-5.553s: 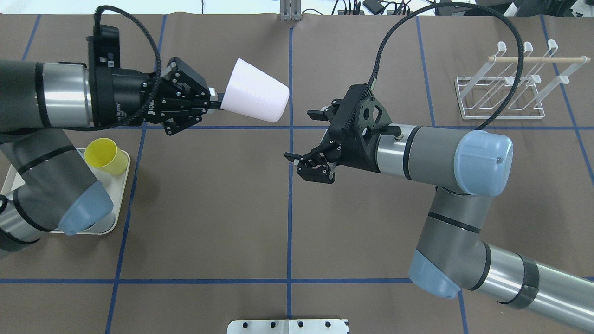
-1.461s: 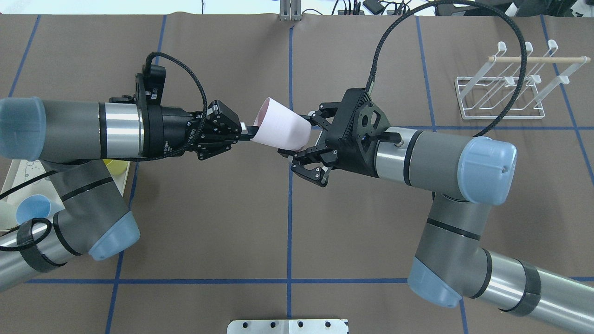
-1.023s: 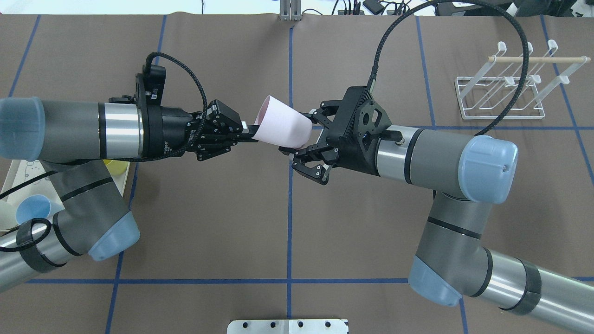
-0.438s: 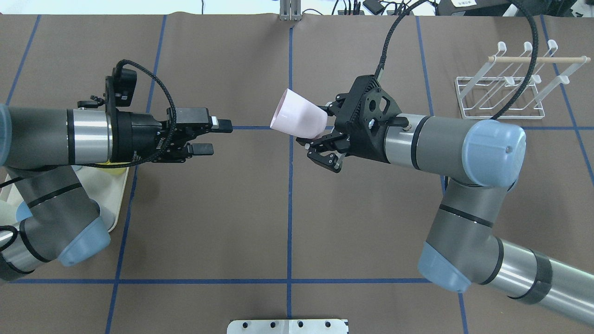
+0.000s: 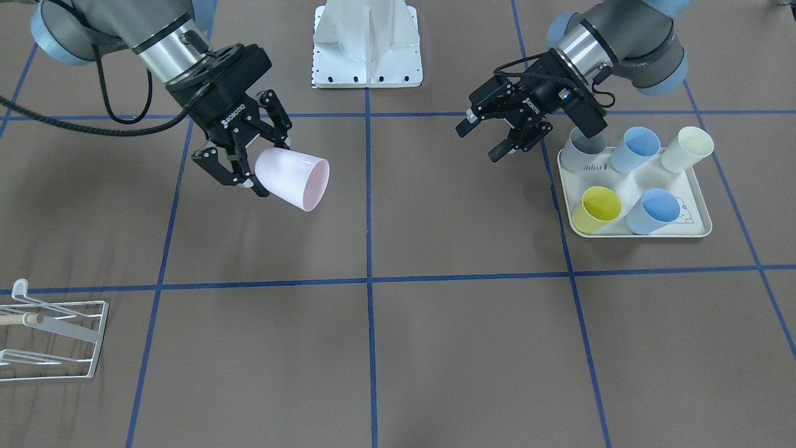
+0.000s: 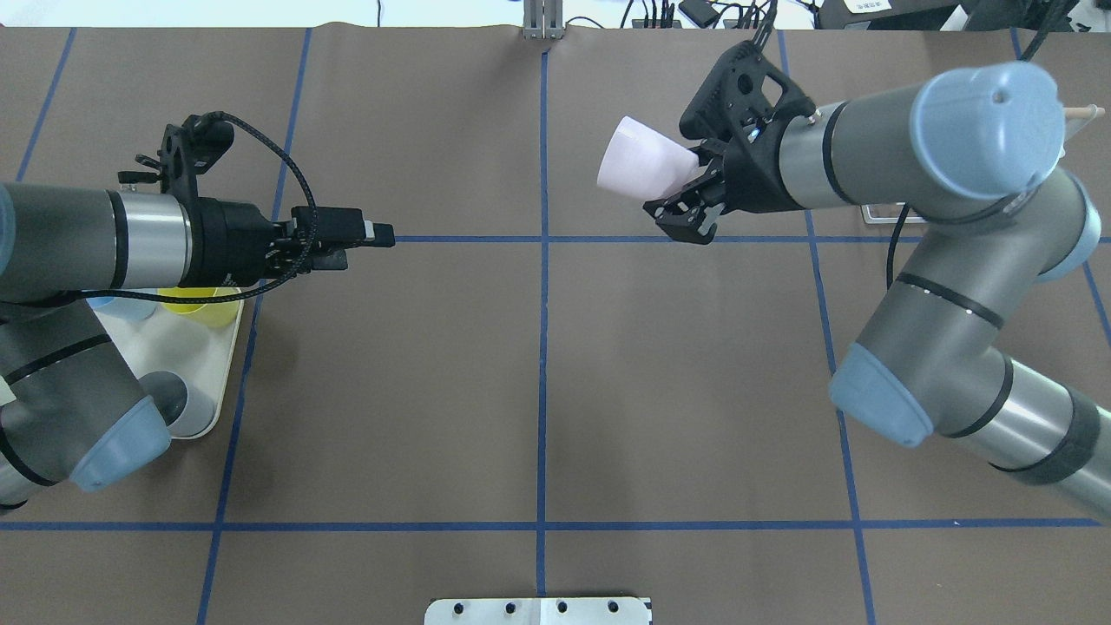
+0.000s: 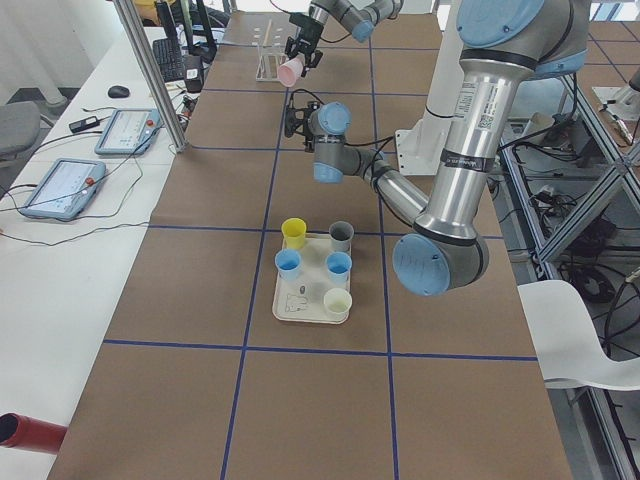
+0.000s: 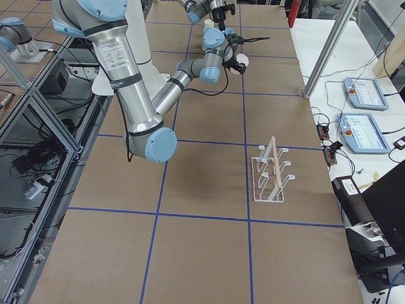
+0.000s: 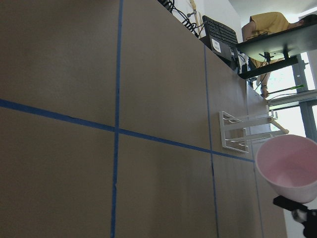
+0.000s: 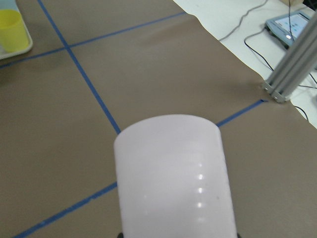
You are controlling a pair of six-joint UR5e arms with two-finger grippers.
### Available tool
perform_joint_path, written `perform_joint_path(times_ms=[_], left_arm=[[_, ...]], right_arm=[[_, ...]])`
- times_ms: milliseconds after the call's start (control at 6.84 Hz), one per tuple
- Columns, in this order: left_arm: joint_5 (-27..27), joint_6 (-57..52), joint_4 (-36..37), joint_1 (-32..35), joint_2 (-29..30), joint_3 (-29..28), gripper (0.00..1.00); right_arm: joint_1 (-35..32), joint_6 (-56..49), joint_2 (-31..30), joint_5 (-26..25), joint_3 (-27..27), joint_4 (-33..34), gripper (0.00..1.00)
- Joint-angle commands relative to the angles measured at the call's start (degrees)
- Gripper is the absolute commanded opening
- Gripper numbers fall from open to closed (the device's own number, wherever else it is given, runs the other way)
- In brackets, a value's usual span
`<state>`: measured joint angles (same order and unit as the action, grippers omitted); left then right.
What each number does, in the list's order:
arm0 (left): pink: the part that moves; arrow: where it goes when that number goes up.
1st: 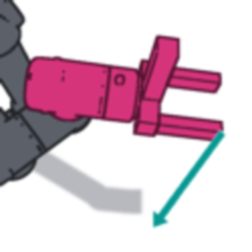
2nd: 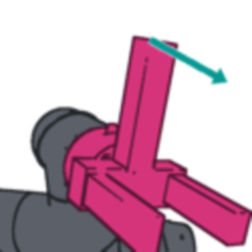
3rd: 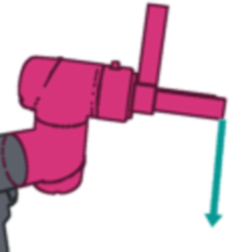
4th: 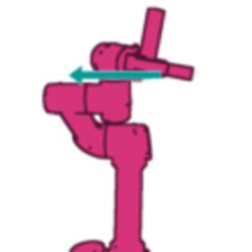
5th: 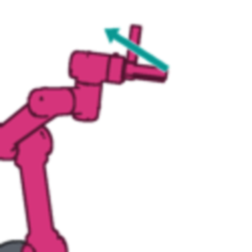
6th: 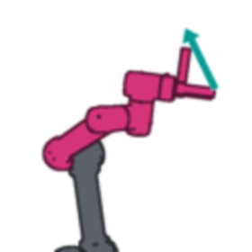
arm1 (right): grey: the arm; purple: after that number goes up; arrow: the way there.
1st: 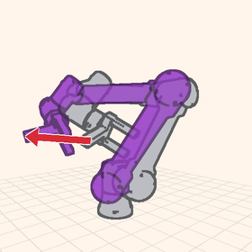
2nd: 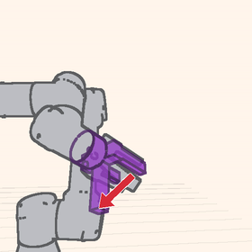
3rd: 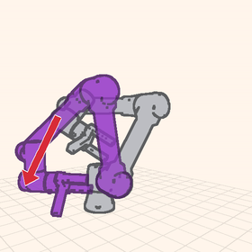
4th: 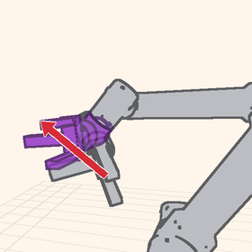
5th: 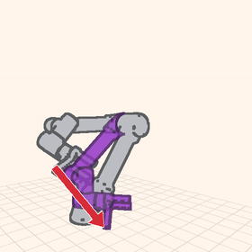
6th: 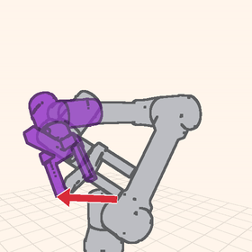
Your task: Transfer IKEA cup to right arm and place on rack
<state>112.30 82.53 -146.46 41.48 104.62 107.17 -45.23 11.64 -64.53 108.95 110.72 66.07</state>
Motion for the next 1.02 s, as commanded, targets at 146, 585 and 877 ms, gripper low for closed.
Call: perform_joint_path(times_ms=[146,585,877], left_arm=[[-0.15,-6.33,5.14,0.36,-2.57,4.26,1.00],[-0.15,-6.33,5.05,0.27,-3.02,5.42,1.00],[-0.24,-6.24,5.05,0.18,-3.02,5.42,1.00]], right_arm=[[-9.24,-25.22,5.00,-7.28,-1.20,19.30,0.00],[-14.18,-59.00,5.91,-18.18,-8.74,22.52,0.00],[-15.58,-82.56,6.08,-29.19,-15.33,21.74,0.00]])
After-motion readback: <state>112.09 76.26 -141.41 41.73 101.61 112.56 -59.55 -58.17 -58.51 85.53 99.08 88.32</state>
